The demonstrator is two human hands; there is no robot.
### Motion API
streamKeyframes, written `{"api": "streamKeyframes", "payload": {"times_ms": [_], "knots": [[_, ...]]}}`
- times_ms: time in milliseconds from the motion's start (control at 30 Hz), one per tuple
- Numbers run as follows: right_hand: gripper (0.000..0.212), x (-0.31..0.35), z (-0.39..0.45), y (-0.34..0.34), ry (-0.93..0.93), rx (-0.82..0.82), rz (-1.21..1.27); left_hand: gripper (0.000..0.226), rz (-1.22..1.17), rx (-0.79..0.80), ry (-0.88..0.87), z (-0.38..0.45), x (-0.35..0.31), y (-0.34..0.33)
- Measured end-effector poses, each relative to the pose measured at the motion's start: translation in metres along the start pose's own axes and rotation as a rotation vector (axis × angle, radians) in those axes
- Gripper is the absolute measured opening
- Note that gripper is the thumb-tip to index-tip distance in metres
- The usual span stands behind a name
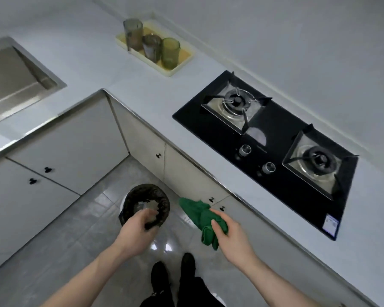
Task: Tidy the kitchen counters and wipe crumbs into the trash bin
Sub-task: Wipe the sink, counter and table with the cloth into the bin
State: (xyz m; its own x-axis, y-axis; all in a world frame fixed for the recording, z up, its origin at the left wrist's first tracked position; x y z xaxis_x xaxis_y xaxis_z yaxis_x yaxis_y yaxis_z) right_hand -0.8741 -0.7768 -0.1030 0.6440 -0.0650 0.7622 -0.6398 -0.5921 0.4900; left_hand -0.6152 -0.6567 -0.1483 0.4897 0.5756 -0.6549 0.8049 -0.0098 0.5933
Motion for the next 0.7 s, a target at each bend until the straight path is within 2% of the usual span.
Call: {"api": "streamKeyframes", "payload": {"times_ms": [200, 300, 433, 700], "knots": [[0.033, 0.006, -0.064, 0.093, 0.029, -0.210, 0.056, 0.041, 0.152, 0.082, -0.337, -0.019, -0.131, -0.001], [0.031, -0.008, -0.096, 0.147, 0.027, -0.356, 0.070, 0.043, 0.192, 0.121, -0.435, -0.021, -0.191, -0.012], [0.029, -0.057, -0.142, 0.225, -0.044, -0.564, 0.076, 0.042, 0.291, 0.186, -0.552, -0.023, -0.261, -0.041], [0.027, -0.182, -0.207, 0.362, -0.170, -0.832, 0.124, 0.041, 0.362, 0.334, -0.679, -0.027, -0.404, -0.143]]}}
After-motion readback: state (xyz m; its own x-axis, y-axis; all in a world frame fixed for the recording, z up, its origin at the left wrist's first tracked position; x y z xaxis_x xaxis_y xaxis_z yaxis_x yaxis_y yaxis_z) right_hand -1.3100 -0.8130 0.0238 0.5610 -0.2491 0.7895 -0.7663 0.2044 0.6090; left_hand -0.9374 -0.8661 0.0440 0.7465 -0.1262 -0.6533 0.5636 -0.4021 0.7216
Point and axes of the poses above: each hand's wrist, its own z-axis towards the middle knuckle, its own y-axis out of the back of the hand, x = y × z, the point moved 8 cm from there along z, towards the middle knuckle
